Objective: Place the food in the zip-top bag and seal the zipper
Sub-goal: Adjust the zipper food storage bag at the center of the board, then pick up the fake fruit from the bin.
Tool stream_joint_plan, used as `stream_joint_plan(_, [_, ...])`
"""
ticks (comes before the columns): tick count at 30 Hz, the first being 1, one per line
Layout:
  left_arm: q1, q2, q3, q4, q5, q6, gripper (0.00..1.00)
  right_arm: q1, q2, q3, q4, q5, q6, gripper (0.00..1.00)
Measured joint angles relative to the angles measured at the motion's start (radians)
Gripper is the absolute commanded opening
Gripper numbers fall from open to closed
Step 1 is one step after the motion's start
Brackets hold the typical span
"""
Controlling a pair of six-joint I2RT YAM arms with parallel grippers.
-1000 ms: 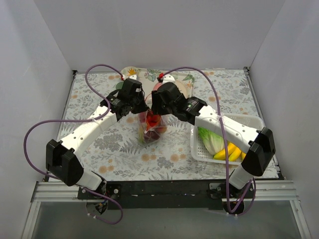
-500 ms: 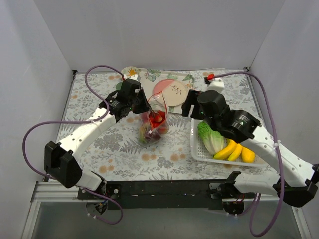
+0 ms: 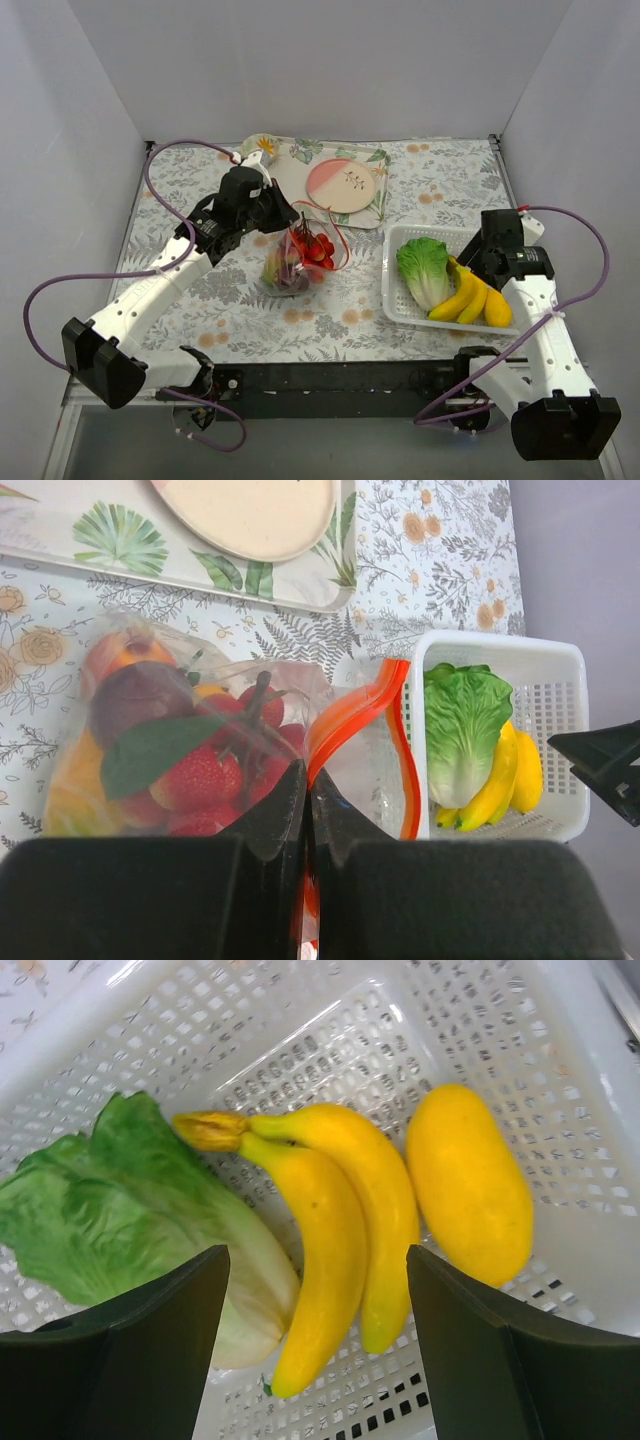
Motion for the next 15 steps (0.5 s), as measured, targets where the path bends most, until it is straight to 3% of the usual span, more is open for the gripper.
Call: stream_joint_plan(15, [-0.002,-0.031,-0.051,0.037,0.043,0.0,0.0,-0.28,0.058,0.011,-0.022,0.068,-0.097,0.8])
